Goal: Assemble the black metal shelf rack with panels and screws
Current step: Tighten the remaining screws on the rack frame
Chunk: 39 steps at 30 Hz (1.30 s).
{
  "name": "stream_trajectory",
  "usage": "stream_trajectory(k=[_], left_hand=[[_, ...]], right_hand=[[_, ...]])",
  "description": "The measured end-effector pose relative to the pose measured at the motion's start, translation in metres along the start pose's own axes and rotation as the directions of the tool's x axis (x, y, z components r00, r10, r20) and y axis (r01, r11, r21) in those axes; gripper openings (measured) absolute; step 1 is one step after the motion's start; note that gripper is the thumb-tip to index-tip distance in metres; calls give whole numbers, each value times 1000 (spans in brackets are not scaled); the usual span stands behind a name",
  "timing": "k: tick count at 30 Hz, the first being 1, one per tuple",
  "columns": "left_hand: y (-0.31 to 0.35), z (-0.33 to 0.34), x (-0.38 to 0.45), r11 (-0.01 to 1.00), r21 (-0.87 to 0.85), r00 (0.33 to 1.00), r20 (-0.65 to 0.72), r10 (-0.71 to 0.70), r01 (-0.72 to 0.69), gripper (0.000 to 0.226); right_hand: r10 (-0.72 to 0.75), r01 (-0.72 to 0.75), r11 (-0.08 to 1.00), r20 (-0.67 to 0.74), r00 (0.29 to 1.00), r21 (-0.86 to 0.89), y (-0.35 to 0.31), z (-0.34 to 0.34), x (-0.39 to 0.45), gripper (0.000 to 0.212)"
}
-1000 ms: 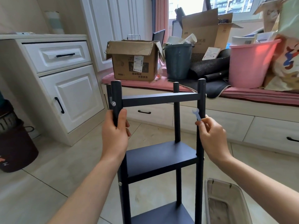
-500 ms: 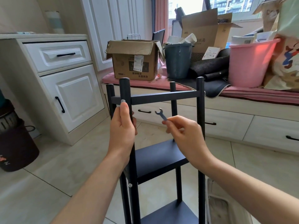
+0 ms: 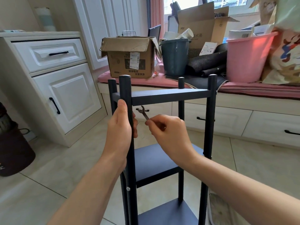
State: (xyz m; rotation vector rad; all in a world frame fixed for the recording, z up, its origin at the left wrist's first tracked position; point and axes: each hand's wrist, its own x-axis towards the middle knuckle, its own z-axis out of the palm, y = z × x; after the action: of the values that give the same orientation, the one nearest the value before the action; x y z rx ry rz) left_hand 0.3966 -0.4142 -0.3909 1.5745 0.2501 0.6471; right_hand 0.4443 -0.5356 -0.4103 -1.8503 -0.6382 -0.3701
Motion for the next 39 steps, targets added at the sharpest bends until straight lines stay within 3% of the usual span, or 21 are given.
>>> stream_trajectory(k=[7, 19, 39], left_hand=[[3, 4, -2, 998, -55, 999, 33, -23, 25, 54], [4, 6, -6, 999, -45, 999, 33, 0, 2, 54], [3, 3, -10, 999, -40, 995, 104, 8, -4, 55]], right_hand=[[-47, 47, 998, -21, 999, 39, 0, 0, 1, 14], [1, 4, 988, -33, 999, 153, -2, 7, 5, 20], [-108, 112, 984, -38, 993, 136, 4, 9, 6, 15]])
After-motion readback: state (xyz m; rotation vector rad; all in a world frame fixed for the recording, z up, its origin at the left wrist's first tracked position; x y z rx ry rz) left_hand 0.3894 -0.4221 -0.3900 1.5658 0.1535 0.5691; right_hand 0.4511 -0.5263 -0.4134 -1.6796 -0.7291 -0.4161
